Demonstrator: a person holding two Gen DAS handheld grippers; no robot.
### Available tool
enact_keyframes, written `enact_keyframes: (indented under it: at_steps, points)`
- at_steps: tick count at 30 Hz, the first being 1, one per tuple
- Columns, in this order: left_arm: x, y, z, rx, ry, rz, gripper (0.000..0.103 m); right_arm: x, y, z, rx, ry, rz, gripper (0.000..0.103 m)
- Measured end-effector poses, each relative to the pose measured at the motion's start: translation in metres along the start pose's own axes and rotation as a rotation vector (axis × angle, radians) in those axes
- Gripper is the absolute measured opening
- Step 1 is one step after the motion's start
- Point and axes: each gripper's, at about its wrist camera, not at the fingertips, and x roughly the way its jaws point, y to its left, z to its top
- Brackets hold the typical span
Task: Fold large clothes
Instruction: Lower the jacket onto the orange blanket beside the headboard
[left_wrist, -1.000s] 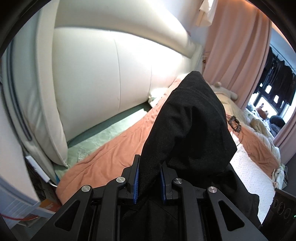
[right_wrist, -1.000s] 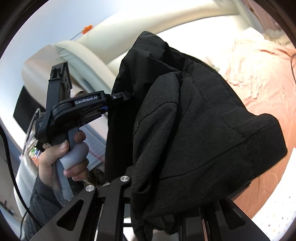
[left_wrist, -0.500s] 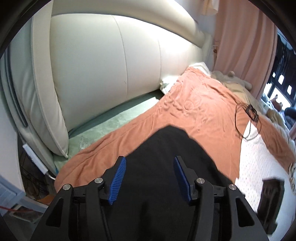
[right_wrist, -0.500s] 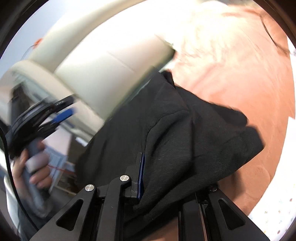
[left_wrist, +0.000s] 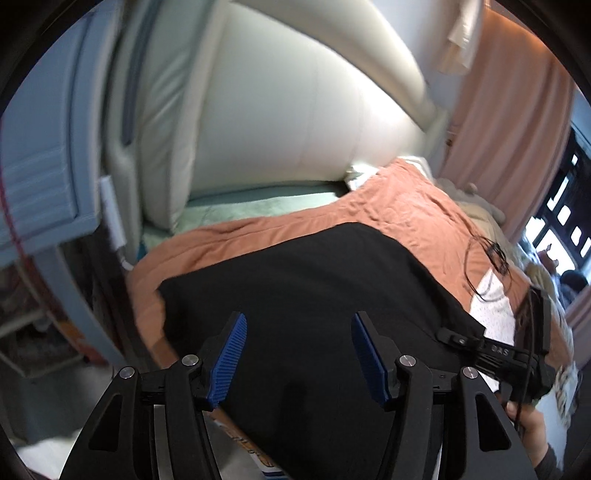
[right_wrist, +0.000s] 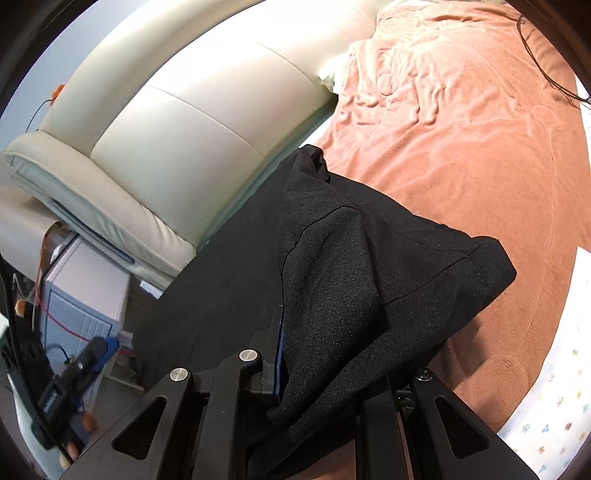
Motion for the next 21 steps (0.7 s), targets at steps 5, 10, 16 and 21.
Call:
enact_keyframes:
  at_steps: [5, 10, 16, 21]
  points:
    - [0.009, 0.013, -0.014, -0.004, 0.025, 0.040, 0.060, 0.004, -0.017, -0.010, 0.031, 0.011, -0.019, 0.014]
    - [0.016, 0.018, -0.024, 0.005, 0.032, 0.084, 0.060, -0.007, -0.033, -0.008, 0.035, -0.010, -0.097, 0.030]
    - [0.025, 0.026, -0.039, -0.032, 0.061, 0.084, 0.061, -0.034, -0.043, 0.005, 0.038, -0.087, -0.230, 0.030]
    - [0.020, 0.025, -0.050, -0.057, 0.066, 0.078, 0.065, -0.046, -0.044, 0.003, 0.056, -0.094, -0.210, 0.035]
